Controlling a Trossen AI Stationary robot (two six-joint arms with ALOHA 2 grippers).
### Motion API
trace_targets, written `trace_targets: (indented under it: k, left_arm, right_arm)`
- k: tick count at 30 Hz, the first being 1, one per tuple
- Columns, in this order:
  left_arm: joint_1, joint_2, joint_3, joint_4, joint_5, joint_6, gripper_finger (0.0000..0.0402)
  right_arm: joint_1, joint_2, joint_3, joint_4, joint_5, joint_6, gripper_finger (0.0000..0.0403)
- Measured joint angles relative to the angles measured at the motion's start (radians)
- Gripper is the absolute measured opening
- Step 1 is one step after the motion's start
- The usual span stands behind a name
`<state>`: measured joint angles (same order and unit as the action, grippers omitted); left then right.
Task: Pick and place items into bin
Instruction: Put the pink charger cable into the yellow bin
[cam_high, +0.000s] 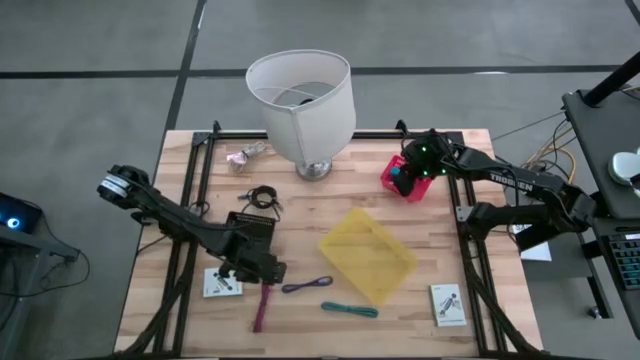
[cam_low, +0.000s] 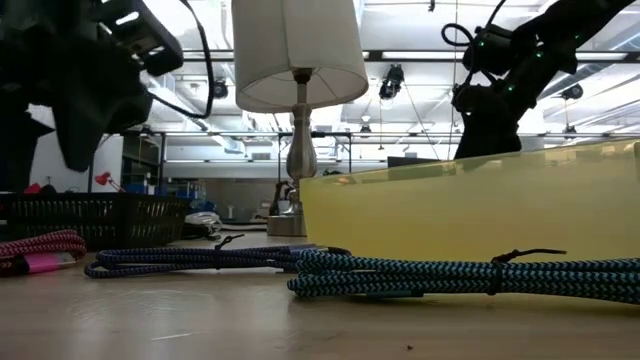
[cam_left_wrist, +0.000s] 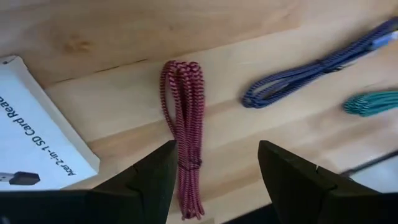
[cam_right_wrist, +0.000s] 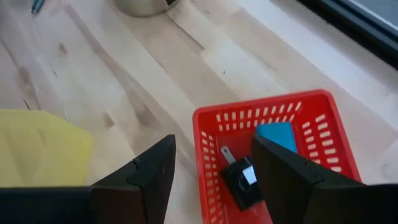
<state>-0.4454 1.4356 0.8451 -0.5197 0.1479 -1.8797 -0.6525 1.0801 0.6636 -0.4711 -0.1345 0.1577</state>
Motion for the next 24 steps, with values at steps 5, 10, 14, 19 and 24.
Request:
trace_targets:
  k: [5,10,14,19,24]
  left_arm:
    - [-0.003,0.053,-0.001,0.006,0.000,0.001,0.0208]
    - [-0.004,0.118,0.001,0.020,0.006,0.008,0.0208]
    - [-0.010,0.148,0.002,0.055,0.011,0.015,0.0208]
    - [-0.014,0.182,0.002,0.067,0.018,0.051,0.0208]
    - [-0.014,0.205,0.007,0.068,0.028,0.058,0.0207]
  right_arm:
    - [0.000,0.000,0.000,0.017,0.000,0.000,0.0196]
    - [0.000,0.000,0.000,0.015,0.000,0.000,0.0196]
    - [0.000,0.000,0.000,0.015,-0.001,0.000,0.0196]
    - [0.000,0.000,0.000,0.015,-0.001,0.000,0.0196]
    - [0.000,0.000,0.000,0.015,0.000,0.000,0.0196]
